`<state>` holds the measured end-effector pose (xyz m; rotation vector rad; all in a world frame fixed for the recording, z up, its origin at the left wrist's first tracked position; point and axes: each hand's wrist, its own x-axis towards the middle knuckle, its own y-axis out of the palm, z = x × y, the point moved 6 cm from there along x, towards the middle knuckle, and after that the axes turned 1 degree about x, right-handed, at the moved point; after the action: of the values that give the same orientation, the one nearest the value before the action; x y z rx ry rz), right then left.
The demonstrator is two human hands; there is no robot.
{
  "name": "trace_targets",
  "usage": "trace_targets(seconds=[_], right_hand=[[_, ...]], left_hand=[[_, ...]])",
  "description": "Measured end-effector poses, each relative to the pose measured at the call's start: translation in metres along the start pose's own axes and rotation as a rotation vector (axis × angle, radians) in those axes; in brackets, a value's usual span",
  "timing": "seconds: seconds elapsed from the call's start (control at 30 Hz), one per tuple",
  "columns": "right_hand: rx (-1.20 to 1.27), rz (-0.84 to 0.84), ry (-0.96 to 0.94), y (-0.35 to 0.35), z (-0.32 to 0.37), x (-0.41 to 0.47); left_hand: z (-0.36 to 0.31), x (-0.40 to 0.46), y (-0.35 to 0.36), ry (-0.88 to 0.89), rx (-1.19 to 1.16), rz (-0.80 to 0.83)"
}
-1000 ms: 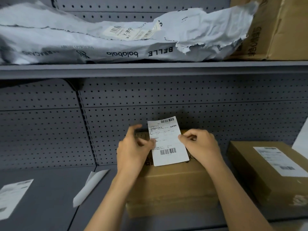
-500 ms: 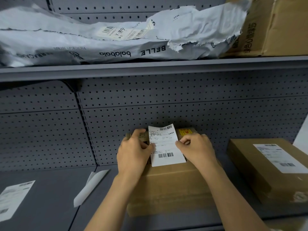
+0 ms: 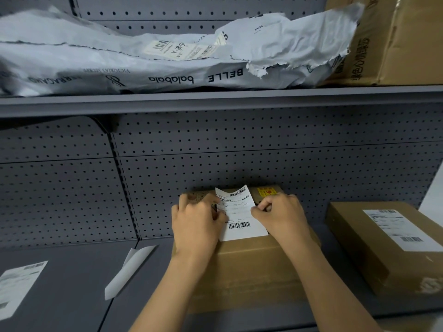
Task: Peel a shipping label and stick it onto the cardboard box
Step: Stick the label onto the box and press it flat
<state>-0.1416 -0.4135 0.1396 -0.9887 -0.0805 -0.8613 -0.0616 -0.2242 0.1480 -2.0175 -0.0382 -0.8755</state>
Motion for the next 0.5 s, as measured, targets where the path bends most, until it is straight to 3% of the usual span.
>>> trace_targets(seconds=[0.13, 0.27, 0.37, 0.5], right_hand=[[-0.022, -0.017, -0.011, 0.001, -0.001, 0.001], [-0.059, -0.025, -0.033, -0.005, 0.003, 0.001], [-0.082, -0.026, -0.159, -0.007, 0.019, -0.002], [-0.037, 0.160, -0.381, 0.011, 0.045, -0.016]], left_hand=[[-0.001, -0.001, 0.000, 0.007, 0.034, 0.000], [0.006, 0.003, 0.004, -0.030, -0.033, 0.103], [-0.003, 0.005, 0.000, 0.046, -0.129, 0.107], [-0.020, 0.004, -0.002, 0.161, -0.166, 0.154]])
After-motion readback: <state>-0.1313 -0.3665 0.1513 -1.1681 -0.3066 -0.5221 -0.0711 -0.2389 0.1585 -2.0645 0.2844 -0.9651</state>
